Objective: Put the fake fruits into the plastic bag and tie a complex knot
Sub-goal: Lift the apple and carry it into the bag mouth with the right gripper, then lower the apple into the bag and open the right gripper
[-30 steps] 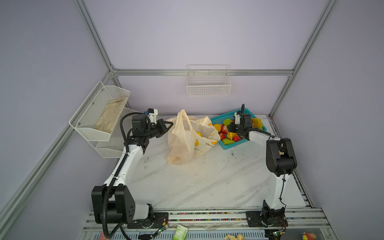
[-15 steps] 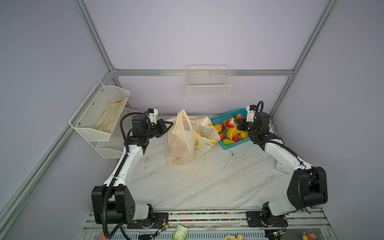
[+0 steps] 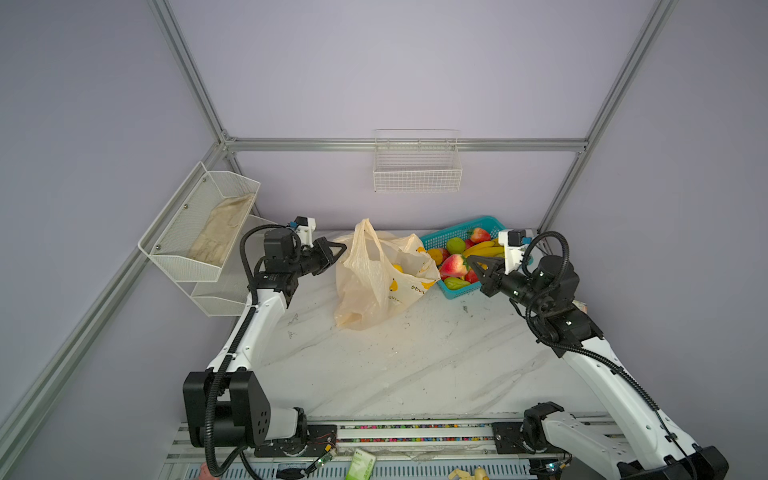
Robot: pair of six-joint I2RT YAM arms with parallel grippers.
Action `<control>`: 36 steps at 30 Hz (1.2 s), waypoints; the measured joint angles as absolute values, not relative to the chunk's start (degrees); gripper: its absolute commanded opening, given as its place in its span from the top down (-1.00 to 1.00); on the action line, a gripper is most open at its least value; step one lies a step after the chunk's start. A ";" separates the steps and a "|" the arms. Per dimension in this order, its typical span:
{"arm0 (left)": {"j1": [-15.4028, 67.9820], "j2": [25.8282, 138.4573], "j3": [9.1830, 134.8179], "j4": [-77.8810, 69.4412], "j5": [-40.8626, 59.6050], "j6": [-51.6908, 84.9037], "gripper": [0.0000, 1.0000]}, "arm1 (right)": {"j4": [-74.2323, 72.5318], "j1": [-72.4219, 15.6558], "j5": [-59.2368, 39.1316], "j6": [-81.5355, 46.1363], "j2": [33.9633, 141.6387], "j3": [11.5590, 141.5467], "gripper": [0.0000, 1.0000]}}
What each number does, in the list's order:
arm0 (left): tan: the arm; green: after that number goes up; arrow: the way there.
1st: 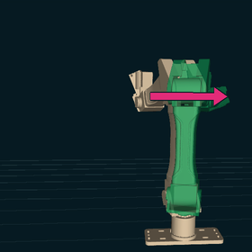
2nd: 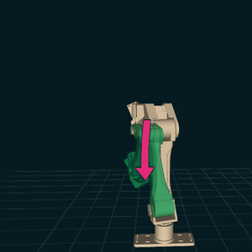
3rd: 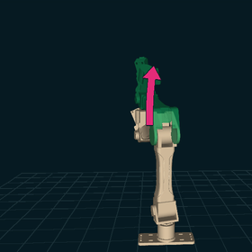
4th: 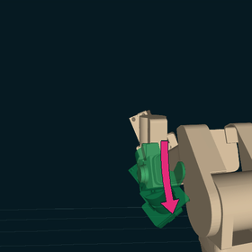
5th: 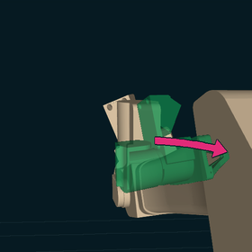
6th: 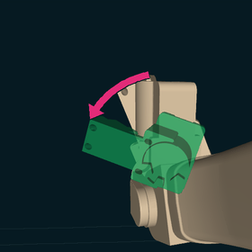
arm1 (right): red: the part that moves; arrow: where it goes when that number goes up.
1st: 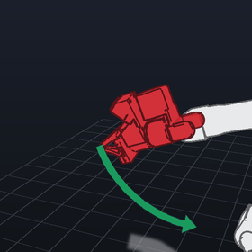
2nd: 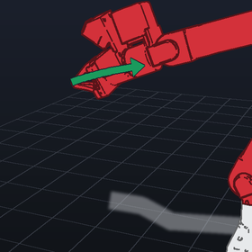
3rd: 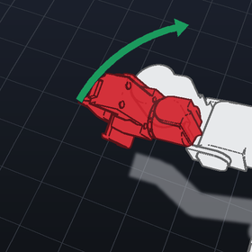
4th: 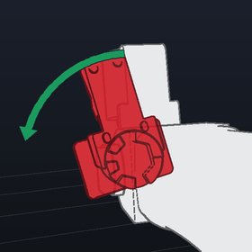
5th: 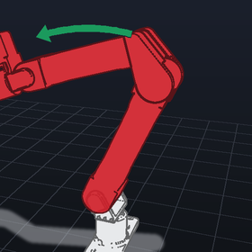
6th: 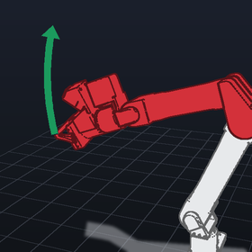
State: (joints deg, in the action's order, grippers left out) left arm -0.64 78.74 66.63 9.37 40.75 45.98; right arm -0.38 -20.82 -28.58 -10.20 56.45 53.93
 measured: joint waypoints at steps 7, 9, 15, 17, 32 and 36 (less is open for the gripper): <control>-0.51 78.74 66.61 8.56 40.99 46.48 1.00 | -5.72 -30.68 -28.08 -9.41 64.47 54.43 1.00; -0.43 78.74 66.61 8.36 41.04 46.50 1.00 | -8.47 -32.23 -26.20 -10.28 67.75 55.16 1.00; -0.19 78.74 66.15 7.94 41.34 46.57 1.00 | -17.28 -34.20 -17.10 -14.61 75.44 57.80 1.00; -0.19 78.74 66.00 7.86 41.34 46.76 1.00 | -19.70 -34.72 -12.67 -15.62 77.58 59.02 1.00; 0.16 78.74 65.98 7.79 41.58 46.92 1.00 | -20.25 -38.33 -6.76 -13.65 94.50 65.39 1.00; 0.16 78.74 65.98 7.81 41.58 46.92 1.00 | -16.84 -38.59 -12.19 -11.68 96.90 67.13 0.90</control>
State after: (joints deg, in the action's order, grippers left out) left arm 0.16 78.74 65.98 7.81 41.58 46.92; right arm -16.84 -38.59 -12.19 -11.68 96.90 67.13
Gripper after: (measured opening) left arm 0.048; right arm 0.068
